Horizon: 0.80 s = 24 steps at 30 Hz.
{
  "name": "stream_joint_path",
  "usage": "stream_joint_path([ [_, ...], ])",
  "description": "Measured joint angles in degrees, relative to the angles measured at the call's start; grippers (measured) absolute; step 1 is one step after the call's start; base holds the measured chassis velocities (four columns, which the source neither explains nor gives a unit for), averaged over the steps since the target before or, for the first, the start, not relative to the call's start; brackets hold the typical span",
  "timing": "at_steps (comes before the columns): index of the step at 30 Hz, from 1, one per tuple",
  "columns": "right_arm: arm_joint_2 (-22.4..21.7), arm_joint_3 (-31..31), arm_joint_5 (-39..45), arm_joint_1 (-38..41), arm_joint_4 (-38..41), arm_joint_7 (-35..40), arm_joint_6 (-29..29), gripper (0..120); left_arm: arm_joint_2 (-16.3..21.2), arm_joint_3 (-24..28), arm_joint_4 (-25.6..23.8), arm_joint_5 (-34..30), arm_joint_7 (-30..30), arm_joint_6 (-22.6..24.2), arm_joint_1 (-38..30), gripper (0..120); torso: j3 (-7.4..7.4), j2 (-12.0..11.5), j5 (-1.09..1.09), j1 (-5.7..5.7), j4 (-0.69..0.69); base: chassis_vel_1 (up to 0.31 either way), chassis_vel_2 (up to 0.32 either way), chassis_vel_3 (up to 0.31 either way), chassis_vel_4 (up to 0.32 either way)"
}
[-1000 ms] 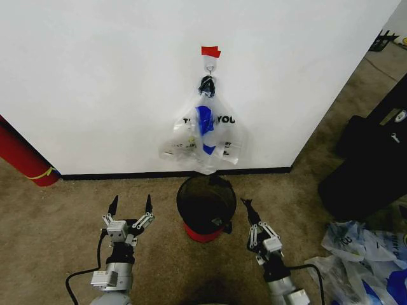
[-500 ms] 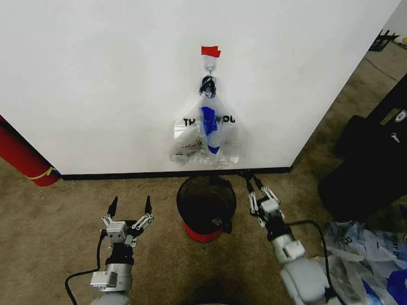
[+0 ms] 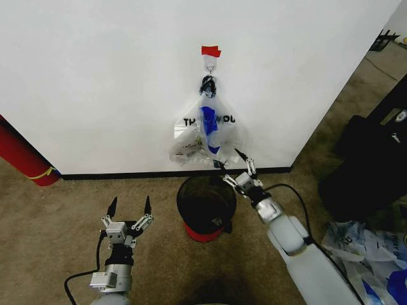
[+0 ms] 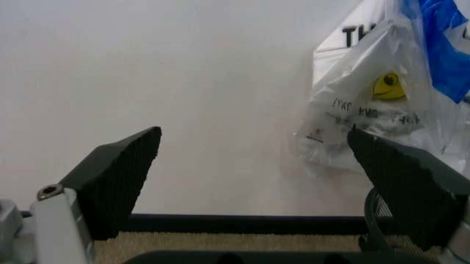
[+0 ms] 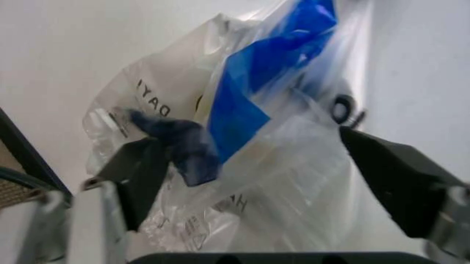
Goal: Pick up the garbage bag from the wall and place it over the trash bin.
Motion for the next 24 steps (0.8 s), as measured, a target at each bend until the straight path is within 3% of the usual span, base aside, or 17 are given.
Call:
stream_joint_path([
  [4, 0.7, -1.2, -2.4, 2.6, -1.8, 0.5, -0.8, 92, -0.2, 0.0, 0.0, 0.0, 0.0, 0.0, 0.0, 100, 0.0, 0.0, -0.01, 0.0, 0.01, 0.0, 0.0, 0.0, 0.0],
  [14, 1.4, -2.9, -4.3, 7.5, -4.9, 0.8, -1.6, 54, -0.3, -0.4, 0.4, 0.0, 0.0, -0.1, -0.1, 100, -0.01, 0.0, 0.0, 0.0, 0.0, 0.0, 0.0, 0.0, 0.0],
  [16, 1.4, -2.9, -4.2, 7.6, -4.9, 0.8, -1.7, 54, -0.3, -0.4, 0.4, 0.0, 0.0, -0.1, -0.1, 100, -0.01, 0.0, 0.0, 0.0, 0.0, 0.0, 0.0, 0.0, 0.0],
  [18, 1.5, -3.7, -2.9, 8.6, -6.1, 0.9, -2.3, 41, -0.3, -0.3, 0.6, -0.1, 0.0, -0.1, -0.3, 100, -0.01, 0.0, -0.01, 0.0, 0.0, 0.0, 0.0, 0.0, 0.0],
  [24, 1.9, -4.8, -1.3, 9.7, -7.7, 1.7, -3.0, 20, -0.3, -0.1, 0.6, -0.1, 0.0, -0.1, -0.3, 100, -0.01, 0.0, 0.0, 0.0, 0.01, 0.0, 0.0, 0.0, 0.0],
])
